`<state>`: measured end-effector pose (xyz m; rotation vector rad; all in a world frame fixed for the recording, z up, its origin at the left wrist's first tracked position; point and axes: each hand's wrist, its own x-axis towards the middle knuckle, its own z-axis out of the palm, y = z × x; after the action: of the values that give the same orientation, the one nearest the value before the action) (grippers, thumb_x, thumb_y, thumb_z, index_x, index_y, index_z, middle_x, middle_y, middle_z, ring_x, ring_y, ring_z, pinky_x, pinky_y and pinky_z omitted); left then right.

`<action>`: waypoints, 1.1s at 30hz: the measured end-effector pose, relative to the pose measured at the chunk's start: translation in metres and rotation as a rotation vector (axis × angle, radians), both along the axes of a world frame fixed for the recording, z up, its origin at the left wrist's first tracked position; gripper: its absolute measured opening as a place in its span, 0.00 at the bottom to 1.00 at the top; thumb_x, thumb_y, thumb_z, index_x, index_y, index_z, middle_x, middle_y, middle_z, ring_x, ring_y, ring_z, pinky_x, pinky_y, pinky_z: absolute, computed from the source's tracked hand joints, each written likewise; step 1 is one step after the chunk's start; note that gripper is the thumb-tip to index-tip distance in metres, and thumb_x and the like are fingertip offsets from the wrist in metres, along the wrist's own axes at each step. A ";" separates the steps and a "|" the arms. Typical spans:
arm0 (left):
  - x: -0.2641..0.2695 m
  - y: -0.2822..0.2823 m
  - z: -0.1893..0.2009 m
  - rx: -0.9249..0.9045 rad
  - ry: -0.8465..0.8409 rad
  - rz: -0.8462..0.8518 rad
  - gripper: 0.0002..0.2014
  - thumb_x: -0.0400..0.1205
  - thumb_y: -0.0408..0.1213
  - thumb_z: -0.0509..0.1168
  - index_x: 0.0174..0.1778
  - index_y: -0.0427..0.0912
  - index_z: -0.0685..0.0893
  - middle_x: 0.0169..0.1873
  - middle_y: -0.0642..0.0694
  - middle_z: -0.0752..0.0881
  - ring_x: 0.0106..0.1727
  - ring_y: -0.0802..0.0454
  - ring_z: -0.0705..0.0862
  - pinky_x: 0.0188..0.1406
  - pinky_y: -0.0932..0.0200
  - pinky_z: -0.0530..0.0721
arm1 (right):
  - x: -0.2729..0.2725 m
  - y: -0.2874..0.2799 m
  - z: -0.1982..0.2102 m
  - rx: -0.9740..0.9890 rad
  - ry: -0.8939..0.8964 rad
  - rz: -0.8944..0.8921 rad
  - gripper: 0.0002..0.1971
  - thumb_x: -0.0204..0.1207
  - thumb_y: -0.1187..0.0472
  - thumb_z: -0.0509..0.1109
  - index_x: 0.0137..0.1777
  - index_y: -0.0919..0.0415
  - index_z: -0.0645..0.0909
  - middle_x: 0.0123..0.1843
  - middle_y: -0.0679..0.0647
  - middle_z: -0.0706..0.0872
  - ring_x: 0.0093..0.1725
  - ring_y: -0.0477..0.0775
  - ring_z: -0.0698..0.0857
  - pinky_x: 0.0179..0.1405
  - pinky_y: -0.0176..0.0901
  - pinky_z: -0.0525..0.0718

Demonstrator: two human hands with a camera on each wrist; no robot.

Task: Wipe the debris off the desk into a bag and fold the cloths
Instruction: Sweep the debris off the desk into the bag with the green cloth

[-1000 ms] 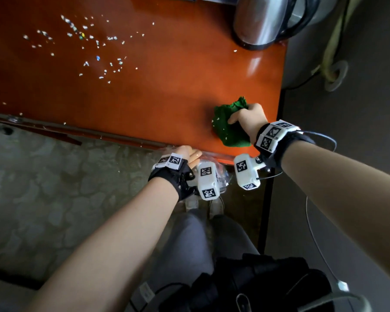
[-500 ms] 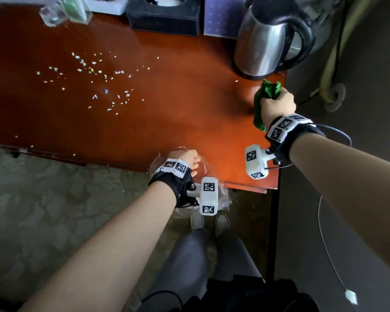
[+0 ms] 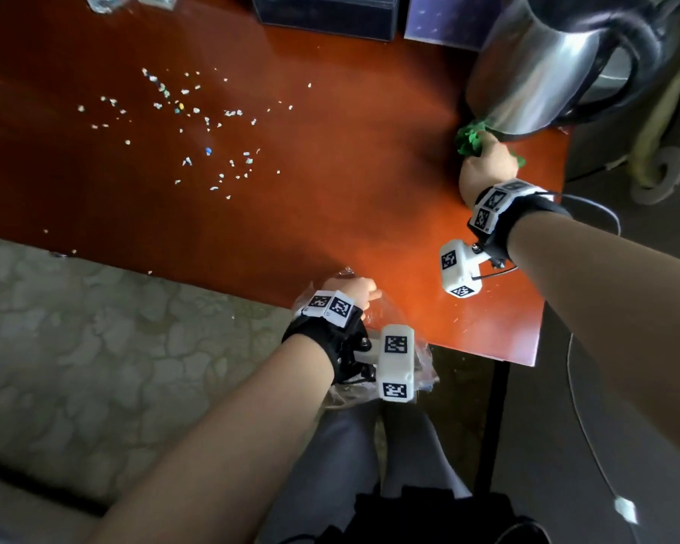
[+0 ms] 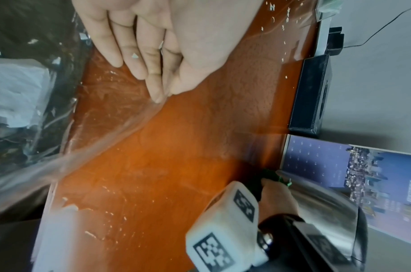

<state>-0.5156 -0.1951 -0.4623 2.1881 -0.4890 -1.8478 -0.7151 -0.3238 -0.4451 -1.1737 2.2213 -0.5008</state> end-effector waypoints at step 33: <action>0.005 0.140 0.007 -0.024 0.235 0.451 0.15 0.90 0.24 0.47 0.47 0.27 0.78 0.61 0.26 0.84 0.70 0.30 0.79 0.55 0.47 0.86 | 0.055 0.167 0.004 0.188 0.069 0.711 0.26 0.79 0.60 0.61 0.78 0.50 0.71 0.71 0.65 0.73 0.65 0.66 0.79 0.71 0.44 0.74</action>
<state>-0.5108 -0.0551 -0.4554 1.8369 0.0297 -1.7932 -0.6605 -0.1570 -0.4409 -1.7624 1.6862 0.0412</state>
